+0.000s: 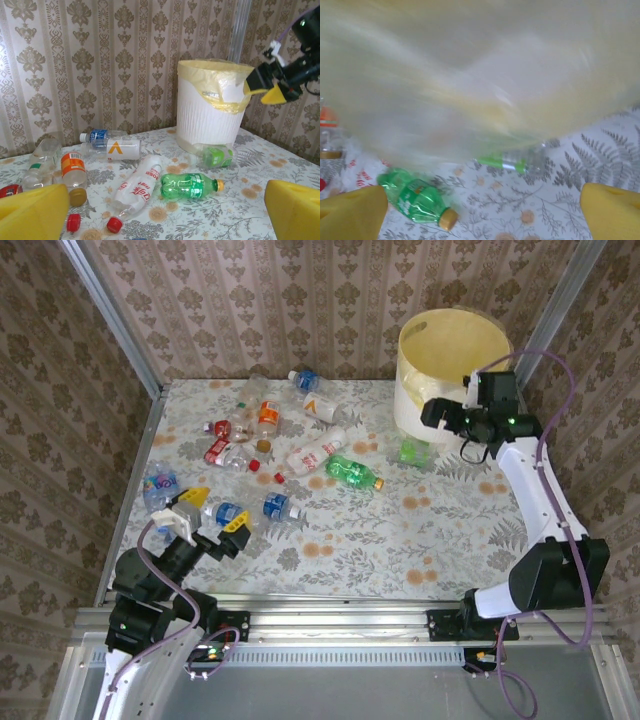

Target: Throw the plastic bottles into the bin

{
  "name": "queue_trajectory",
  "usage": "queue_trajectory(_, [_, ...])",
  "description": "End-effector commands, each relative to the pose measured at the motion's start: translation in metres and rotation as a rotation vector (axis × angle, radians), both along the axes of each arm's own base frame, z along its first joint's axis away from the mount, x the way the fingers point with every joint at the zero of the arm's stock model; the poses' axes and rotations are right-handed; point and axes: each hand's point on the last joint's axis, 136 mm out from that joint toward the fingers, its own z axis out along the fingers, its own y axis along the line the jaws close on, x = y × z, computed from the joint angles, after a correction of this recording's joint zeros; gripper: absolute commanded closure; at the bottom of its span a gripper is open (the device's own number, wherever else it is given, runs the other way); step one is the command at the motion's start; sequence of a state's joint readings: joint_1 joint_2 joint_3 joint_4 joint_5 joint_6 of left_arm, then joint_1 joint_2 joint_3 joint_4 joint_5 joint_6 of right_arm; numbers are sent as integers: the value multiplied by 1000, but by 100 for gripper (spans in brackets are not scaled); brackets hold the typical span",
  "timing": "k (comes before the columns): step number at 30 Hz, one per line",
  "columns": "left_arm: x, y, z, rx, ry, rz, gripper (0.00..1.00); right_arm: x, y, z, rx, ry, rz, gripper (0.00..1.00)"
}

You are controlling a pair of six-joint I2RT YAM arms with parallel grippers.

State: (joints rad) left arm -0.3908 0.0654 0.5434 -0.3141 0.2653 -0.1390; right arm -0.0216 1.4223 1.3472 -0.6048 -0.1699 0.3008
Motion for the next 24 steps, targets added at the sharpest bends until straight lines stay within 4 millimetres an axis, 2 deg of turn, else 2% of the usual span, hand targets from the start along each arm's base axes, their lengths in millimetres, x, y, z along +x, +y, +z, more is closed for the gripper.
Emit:
queue_trajectory(1, [0, 2, 3, -6, 6, 11, 0, 9, 0, -17, 88, -12, -8, 0])
queue_trajectory(8, [0, 3, 2, -4, 10, 17, 0, 20, 5, -77, 134, 32, 23, 6])
queue_trajectory(10, [1, 3, 2, -4, 10, 19, 0, 22, 4, -95, 134, 60, 19, 11])
queue_trajectory(18, [1, 4, 2, -2, 11, 22, 0, 22, 2, -136, 109, 130, 26, 22])
queue_trajectory(24, [1, 4, 2, -2, 11, 21, 0, 27, 2, -155, 120, 155, 21, 29])
